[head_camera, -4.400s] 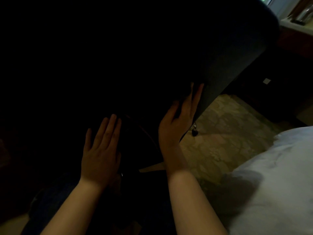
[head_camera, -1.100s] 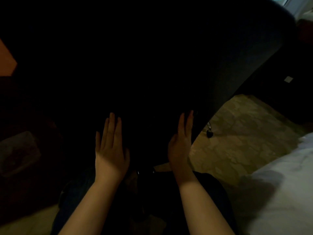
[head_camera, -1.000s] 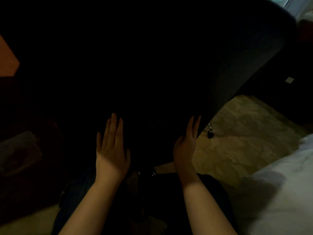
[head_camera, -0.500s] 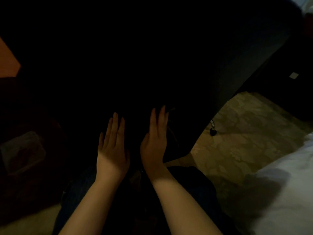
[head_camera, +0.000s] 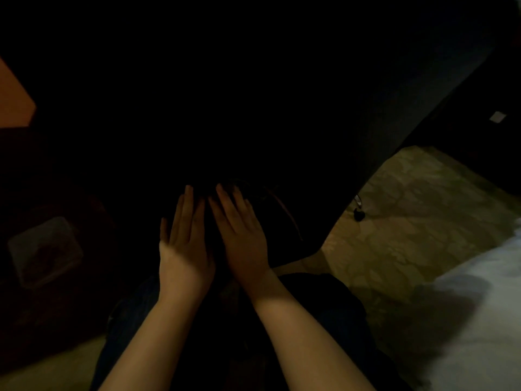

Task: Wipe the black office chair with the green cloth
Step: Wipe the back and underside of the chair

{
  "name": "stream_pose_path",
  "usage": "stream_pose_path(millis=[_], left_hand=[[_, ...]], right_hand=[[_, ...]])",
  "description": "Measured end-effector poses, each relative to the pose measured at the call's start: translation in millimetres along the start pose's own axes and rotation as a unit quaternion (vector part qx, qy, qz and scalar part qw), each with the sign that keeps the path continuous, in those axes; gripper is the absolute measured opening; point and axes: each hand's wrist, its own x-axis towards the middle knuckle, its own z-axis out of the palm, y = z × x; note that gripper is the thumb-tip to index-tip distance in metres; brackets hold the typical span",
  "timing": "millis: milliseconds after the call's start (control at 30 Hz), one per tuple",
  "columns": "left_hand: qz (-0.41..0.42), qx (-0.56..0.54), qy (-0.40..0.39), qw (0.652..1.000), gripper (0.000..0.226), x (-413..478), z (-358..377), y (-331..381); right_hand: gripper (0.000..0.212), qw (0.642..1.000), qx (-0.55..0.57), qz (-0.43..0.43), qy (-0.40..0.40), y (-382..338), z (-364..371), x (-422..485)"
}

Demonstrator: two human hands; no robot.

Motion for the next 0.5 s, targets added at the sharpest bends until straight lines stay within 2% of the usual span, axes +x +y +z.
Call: stream_pose_path(millis=[167, 300, 400, 500], left_hand=[[-0.013, -0.009, 0.003, 1.0, 0.076, 2, 4, 5], [-0.017, -0.021, 0.003, 1.0, 0.082, 1, 4, 8], [-0.019, -0.034, -0.002, 0.999, 0.081, 0, 1, 8], [-0.011, -0.04, -0.005, 0.999, 0.079, -1, -2, 7]], right_hand=[[0.047, 0.998, -0.043, 0.052, 0.019, 32, -18, -8], [0.047, 0.986, -0.002, 0.157, 0.051, 58, -30, -15], [0.05, 0.968, 0.058, 0.231, 0.081, 74, -35, -23], [0.069, 0.927, 0.096, 0.348, 0.101, 84, -39, -25]])
